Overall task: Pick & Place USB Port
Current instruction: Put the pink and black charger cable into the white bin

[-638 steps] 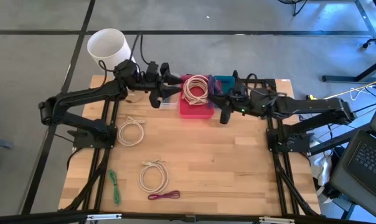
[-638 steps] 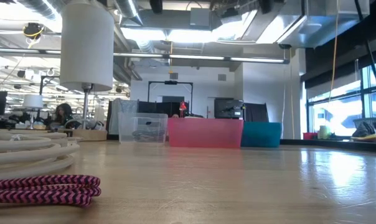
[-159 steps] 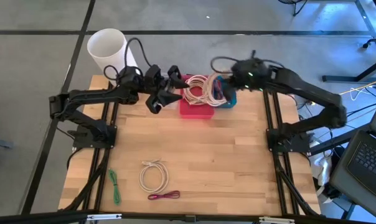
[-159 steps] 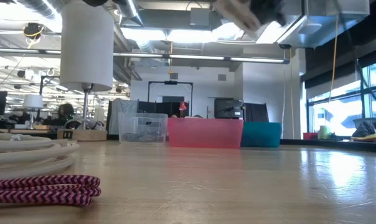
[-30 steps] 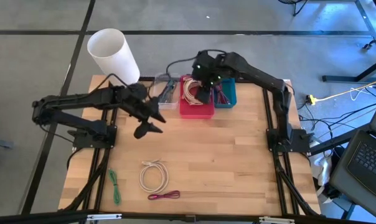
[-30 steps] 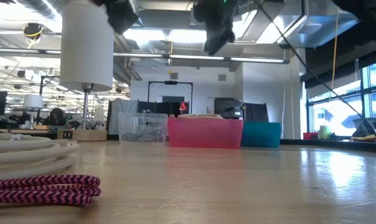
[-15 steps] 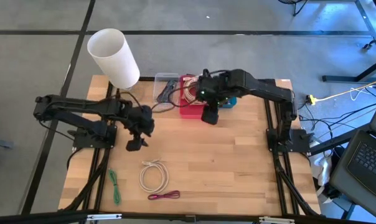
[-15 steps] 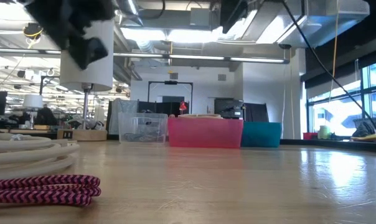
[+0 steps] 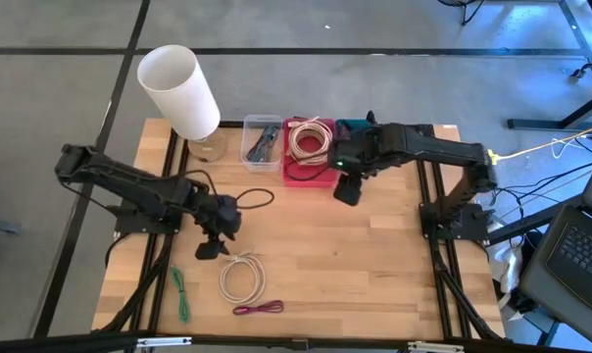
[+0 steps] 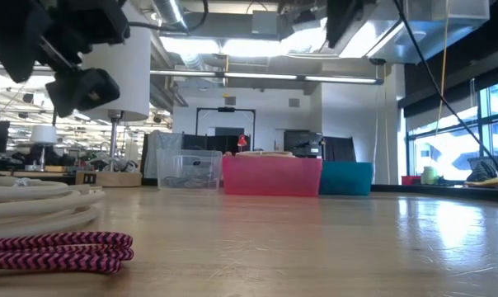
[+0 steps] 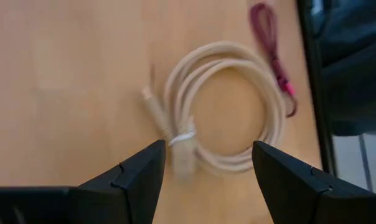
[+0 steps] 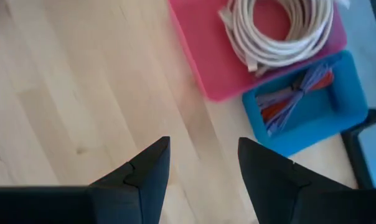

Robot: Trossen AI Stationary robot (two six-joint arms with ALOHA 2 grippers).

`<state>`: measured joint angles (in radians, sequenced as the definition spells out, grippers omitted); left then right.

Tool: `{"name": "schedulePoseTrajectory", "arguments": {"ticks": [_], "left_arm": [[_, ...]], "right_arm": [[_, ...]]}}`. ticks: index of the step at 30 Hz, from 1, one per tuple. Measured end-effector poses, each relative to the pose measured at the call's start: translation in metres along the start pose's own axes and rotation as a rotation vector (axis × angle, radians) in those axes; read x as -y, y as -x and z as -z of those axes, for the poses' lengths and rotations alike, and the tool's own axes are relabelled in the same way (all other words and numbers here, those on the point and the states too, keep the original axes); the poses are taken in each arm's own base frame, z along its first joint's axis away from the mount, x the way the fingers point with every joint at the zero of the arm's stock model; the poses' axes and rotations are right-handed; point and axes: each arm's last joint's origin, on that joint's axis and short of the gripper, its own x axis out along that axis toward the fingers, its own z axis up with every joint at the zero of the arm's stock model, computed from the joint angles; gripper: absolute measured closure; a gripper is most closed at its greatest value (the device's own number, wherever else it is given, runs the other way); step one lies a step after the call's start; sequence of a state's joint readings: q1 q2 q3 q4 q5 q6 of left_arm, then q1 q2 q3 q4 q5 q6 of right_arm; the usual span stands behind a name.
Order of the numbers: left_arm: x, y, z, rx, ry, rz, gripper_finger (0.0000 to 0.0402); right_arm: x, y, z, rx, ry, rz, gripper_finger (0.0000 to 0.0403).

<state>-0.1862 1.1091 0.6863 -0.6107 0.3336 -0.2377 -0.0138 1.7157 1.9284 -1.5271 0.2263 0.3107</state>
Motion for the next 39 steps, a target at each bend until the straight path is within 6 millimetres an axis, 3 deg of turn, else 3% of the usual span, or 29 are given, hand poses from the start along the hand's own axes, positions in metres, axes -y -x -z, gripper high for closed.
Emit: {"name": "schedulePoseTrajectory", "arguments": {"ticks": [11, 20, 25, 28, 31, 34, 39], "left_arm": [[0.018, -0.033, 0.006, -0.003, 0.142, -0.047, 0.0169], [0.018, -0.074, 0.005, -0.092, 0.208, -0.024, 0.0169], [0.027, -0.062, 0.039, -0.476, 0.304, 0.065, 0.0169], [0.039, -0.050, 0.048, -0.509, 0.309, 0.060, 0.0169], [0.049, -0.043, 0.053, -0.465, 0.373, 0.004, 0.0169], [0.058, -0.036, 0.056, -0.370, 0.543, -0.085, 0.0169], [0.079, -0.032, 0.053, -0.097, 0.778, -0.083, 0.0169]], "right_arm": [[0.016, -0.016, 0.056, 0.190, -0.169, -0.054, 0.0210], [0.024, -0.012, 0.078, 0.250, -0.188, -0.067, 0.0210], [0.028, -0.009, 0.083, 0.246, -0.153, -0.028, 0.0210], [0.030, -0.009, 0.083, 0.254, -0.151, -0.012, 0.0210], [0.033, -0.009, 0.082, 0.253, -0.144, -0.005, 0.0210], [0.035, -0.009, 0.082, 0.252, -0.129, 0.003, 0.0210], [0.043, -0.011, 0.080, 0.247, -0.067, 0.031, 0.0210]]}}
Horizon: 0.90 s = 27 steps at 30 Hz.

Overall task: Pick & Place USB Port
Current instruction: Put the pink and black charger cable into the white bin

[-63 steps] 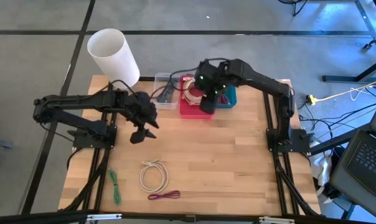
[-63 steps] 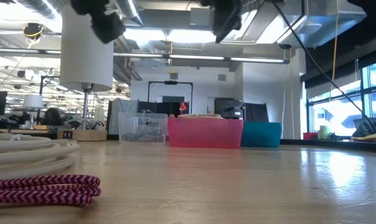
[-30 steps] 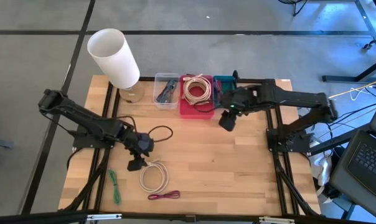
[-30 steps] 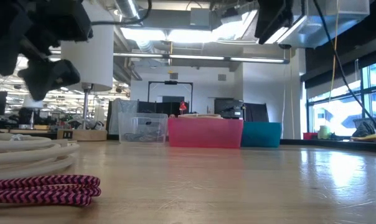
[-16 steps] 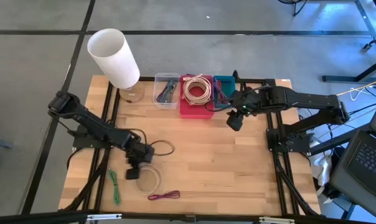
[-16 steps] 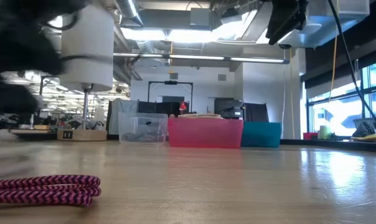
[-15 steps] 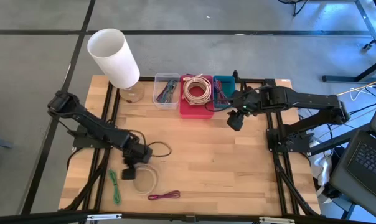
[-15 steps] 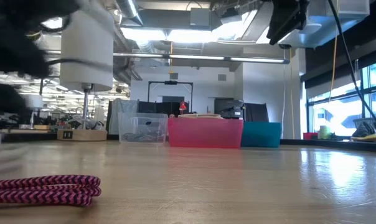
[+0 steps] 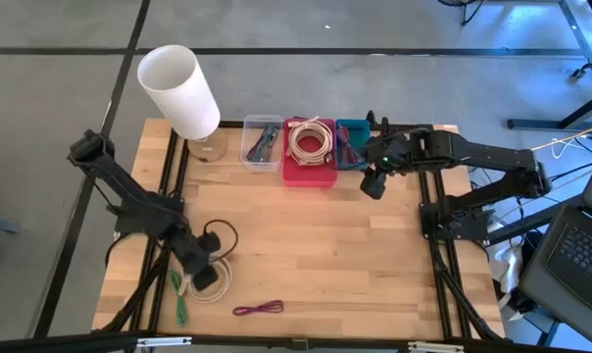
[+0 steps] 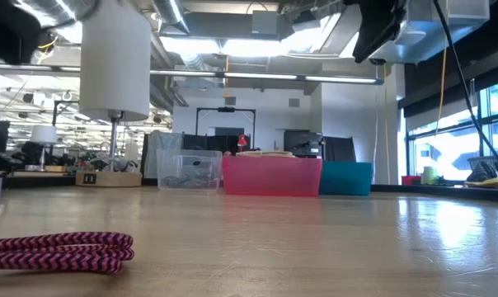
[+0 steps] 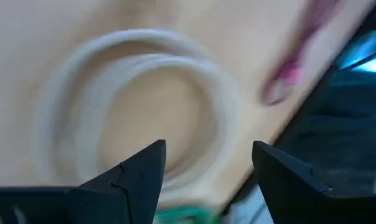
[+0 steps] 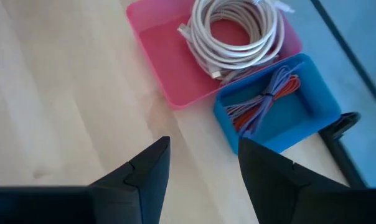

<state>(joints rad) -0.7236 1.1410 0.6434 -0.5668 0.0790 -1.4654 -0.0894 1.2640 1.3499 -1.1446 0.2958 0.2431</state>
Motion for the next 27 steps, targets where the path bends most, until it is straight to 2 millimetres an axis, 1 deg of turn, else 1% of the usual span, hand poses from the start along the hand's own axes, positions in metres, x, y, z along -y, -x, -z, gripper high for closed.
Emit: {"name": "schedulePoseTrajectory", "arguments": {"ticks": [2, 5, 8, 11, 14, 18, 22, 25, 27], "left_arm": [[0.010, -0.005, 0.005, 0.044, 0.034, 0.077, 0.0169], [0.025, -0.016, 0.011, 0.064, 0.054, 0.175, 0.0169], [0.039, -0.031, 0.009, 0.102, 0.023, 0.276, 0.0169], [0.048, -0.050, -0.003, 0.110, -0.047, 0.281, 0.0169], [0.061, -0.065, -0.021, 0.067, -0.168, 0.259, 0.0169], [0.071, -0.082, -0.051, 0.027, -0.302, 0.195, 0.0170], [0.084, -0.092, -0.075, 0.019, -0.420, 0.181, 0.0179], [0.093, -0.100, -0.083, -0.010, -0.518, 0.170, 0.0186], [0.096, -0.105, -0.082, -0.040, -0.582, 0.160, 0.0189]], "right_arm": [[0.006, -0.002, -0.001, -0.004, 0.032, 0.015, 0.0210], [0.017, -0.004, -0.003, -0.010, 0.068, 0.040, 0.0210], [0.027, -0.007, -0.006, -0.009, 0.106, 0.055, 0.0210], [0.035, -0.009, -0.010, 0.011, 0.147, 0.009, 0.0210], [0.043, -0.011, -0.014, 0.046, 0.180, -0.042, 0.0210], [0.051, -0.013, -0.015, 0.062, 0.198, -0.094, 0.0210], [0.058, -0.014, -0.013, 0.033, 0.199, -0.110, 0.0210], [0.063, -0.014, -0.011, 0.014, 0.182, -0.100, 0.0210], [0.065, -0.015, -0.011, 0.014, 0.171, -0.098, 0.0210]]}}
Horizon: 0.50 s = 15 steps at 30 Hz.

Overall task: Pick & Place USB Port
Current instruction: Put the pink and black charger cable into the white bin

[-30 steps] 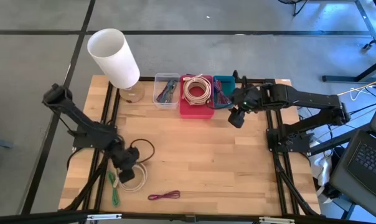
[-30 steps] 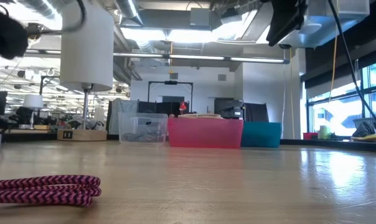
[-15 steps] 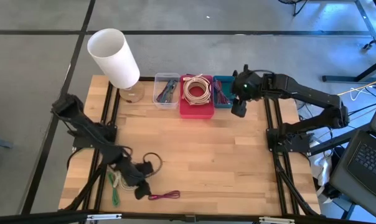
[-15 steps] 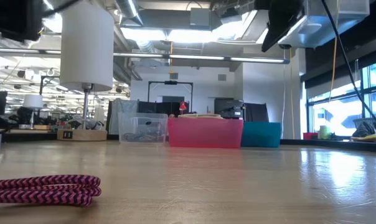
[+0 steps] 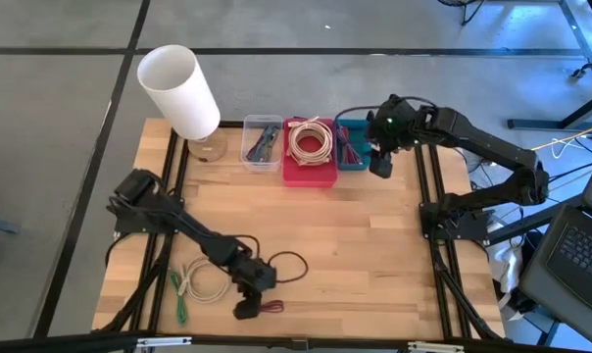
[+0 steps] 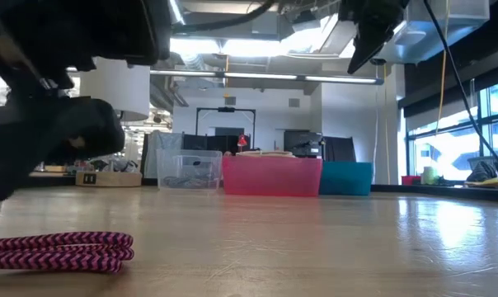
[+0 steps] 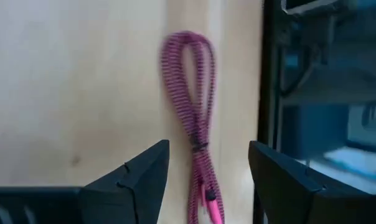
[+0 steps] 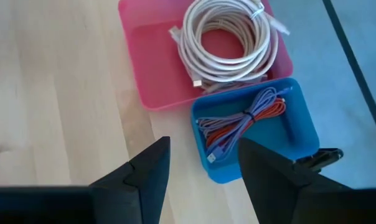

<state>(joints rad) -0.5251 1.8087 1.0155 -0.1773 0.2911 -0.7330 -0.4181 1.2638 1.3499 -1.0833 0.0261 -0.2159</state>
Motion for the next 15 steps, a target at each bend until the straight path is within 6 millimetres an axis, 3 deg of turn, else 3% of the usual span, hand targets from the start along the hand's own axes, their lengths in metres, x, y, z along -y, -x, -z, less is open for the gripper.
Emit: {"name": "schedulePoseTrajectory", "arguments": {"ticks": [8, 15], "left_arm": [[0.000, -0.019, 0.016, -0.113, -0.036, -0.061, 0.0190], [0.011, -0.026, 0.029, -0.058, -0.108, -0.145, 0.0207]], "right_arm": [[0.001, 0.000, -0.001, 0.014, -0.084, 0.000, 0.0210], [0.002, 0.001, -0.003, 0.038, -0.194, 0.003, 0.0210]]}}
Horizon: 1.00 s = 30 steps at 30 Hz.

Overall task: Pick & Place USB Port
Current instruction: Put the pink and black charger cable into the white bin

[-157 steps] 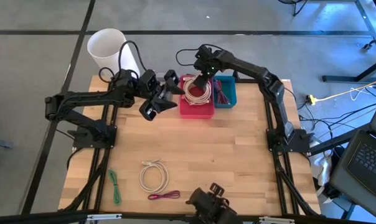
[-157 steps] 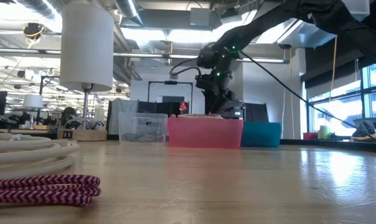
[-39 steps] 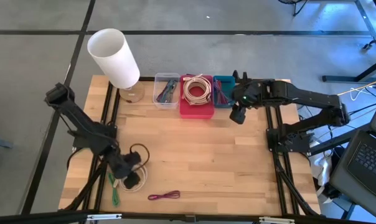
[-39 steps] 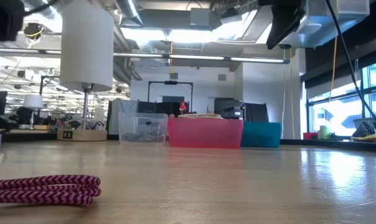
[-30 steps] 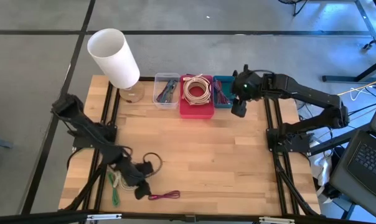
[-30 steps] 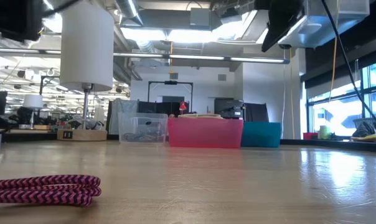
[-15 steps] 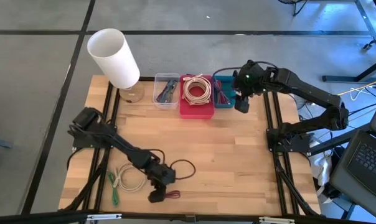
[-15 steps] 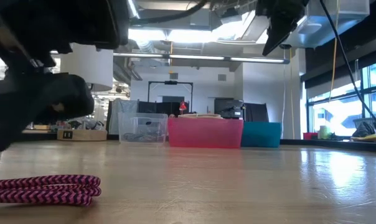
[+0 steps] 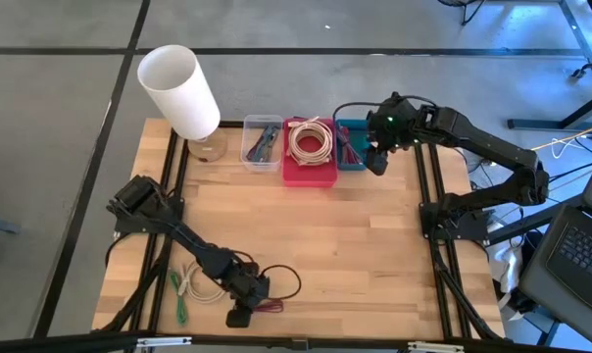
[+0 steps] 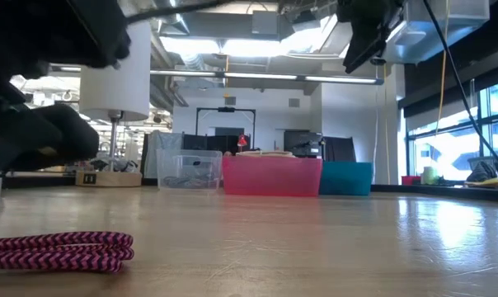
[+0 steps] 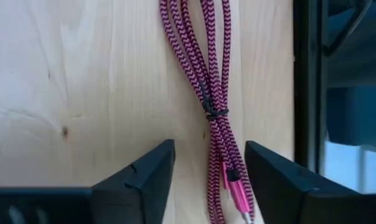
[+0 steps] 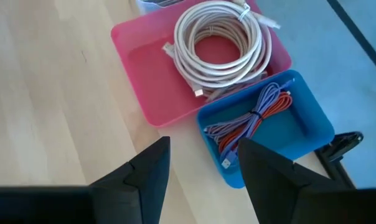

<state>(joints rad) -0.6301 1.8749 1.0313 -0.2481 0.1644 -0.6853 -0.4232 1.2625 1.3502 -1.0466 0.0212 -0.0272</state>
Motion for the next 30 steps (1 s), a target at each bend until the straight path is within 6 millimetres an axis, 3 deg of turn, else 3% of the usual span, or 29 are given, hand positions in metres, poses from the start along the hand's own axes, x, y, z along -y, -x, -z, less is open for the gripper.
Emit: {"name": "schedulePoseTrajectory", "arguments": {"ticks": [6, 11, 16, 18, 24, 27, 30], "left_arm": [[0.013, -0.004, 0.012, 0.051, -0.066, -0.072, 0.0284], [0.016, -0.004, 0.013, 0.059, 0.000, -0.056, 0.0383], [0.008, 0.009, 0.000, 0.125, 0.053, -0.115, 0.0394], [0.007, 0.024, -0.011, 0.166, 0.045, -0.139, 0.0395], [0.003, 0.095, -0.046, 0.418, 0.011, -0.221, 0.0397], [-0.003, 0.138, -0.059, 0.650, 0.024, -0.299, 0.0398], [-0.017, 0.169, -0.070, 0.859, 0.019, -0.343, 0.0398]], "right_arm": [[-0.001, 0.000, 0.001, -0.013, -0.072, -0.002, 0.0210], [-0.005, 0.000, 0.002, -0.024, -0.110, -0.012, 0.0210], [-0.015, 0.001, 0.003, -0.029, -0.133, -0.033, 0.0210], [-0.020, 0.002, 0.003, -0.028, -0.131, -0.045, 0.0210], [-0.030, 0.017, 0.009, 0.009, -0.098, -0.080, 0.0210], [-0.030, 0.036, 0.016, 0.058, -0.108, -0.091, 0.0210], [-0.029, 0.060, 0.025, 0.156, -0.119, -0.098, 0.0210]]}}
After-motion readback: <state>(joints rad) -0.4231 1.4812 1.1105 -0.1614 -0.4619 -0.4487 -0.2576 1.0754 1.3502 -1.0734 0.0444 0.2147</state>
